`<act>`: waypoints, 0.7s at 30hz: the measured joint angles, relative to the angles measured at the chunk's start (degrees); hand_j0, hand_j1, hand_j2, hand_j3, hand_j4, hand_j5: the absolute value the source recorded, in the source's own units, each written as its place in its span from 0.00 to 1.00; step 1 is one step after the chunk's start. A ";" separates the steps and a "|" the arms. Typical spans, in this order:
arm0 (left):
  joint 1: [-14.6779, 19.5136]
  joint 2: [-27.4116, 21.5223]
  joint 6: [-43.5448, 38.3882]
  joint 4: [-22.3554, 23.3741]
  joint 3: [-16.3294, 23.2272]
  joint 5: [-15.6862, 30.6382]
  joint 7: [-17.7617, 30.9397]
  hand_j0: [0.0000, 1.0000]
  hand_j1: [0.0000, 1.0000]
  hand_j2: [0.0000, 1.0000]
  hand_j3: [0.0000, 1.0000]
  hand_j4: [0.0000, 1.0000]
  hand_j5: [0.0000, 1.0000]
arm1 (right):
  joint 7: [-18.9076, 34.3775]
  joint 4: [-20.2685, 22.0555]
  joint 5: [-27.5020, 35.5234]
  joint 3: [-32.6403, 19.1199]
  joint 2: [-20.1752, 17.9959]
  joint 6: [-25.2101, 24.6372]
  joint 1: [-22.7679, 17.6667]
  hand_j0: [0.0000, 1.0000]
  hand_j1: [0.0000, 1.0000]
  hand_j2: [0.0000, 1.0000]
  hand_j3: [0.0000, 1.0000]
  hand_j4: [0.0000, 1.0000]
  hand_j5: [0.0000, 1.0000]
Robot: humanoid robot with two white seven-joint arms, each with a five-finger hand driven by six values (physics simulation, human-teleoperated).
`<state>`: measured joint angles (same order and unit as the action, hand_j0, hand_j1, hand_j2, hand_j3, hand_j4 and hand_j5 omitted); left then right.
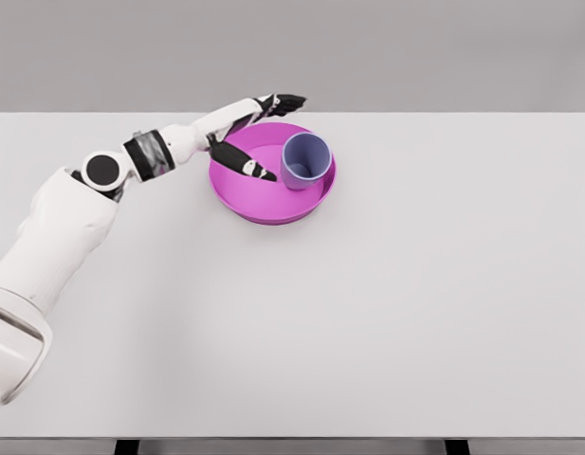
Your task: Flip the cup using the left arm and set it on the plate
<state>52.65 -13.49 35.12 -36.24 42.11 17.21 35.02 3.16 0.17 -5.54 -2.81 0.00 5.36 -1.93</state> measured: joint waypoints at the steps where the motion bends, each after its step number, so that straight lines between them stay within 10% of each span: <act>1: -0.09 -0.48 0.00 -0.01 -0.03 -0.01 0.00 1.00 1.00 1.00 1.00 1.00 1.00 | 0.00 0.00 0.00 0.00 0.00 0.00 0.00 1.00 1.00 1.00 1.00 1.00 1.00; 21: -5.01 -16.44 0.02 -0.37 -0.14 -0.95 0.00 1.00 1.00 1.00 1.00 1.00 1.00 | 0.00 0.01 0.00 0.00 0.00 0.00 0.00 1.00 1.00 1.00 1.00 1.00 1.00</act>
<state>47.64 -29.94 35.14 -36.62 41.97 16.26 35.02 3.15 0.18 -5.54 -2.81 0.00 5.36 -1.93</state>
